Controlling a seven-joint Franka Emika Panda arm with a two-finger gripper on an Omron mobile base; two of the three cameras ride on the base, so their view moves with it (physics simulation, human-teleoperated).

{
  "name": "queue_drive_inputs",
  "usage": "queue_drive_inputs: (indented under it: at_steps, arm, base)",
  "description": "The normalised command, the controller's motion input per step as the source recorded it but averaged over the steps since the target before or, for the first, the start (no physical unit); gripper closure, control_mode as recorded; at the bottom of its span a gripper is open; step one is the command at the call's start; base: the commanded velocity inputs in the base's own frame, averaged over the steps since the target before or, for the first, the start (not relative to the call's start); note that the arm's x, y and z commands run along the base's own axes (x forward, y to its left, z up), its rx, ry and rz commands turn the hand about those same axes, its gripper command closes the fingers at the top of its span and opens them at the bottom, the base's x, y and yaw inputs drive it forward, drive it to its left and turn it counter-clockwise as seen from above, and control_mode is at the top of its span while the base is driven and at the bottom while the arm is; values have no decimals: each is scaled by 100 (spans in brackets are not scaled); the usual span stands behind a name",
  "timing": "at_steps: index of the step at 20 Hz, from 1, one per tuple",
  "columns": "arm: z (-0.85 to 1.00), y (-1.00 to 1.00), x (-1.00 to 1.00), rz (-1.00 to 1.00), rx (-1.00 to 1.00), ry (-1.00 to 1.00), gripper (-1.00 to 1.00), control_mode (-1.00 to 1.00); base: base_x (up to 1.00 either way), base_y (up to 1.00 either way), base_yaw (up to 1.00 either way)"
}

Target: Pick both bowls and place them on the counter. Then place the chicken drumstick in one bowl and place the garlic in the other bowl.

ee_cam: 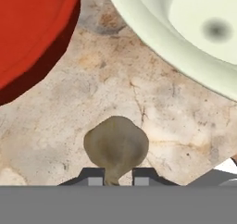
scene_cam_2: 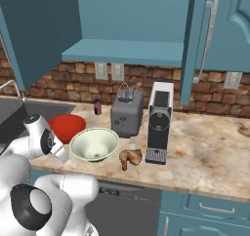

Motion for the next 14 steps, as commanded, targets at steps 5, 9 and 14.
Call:
queue_drive_inputs:
  at_steps: [5,9,14]
  arm:
    - [57,0,-13,0,0,-4,100,-100]
    - [51,1,-18,0,0,-3,100,-100]
    - [48,8,-4,0,0,-2,100,-100]
  base:
    - [0,0,0]
    - [0,0,0]
    - [0,0,0]
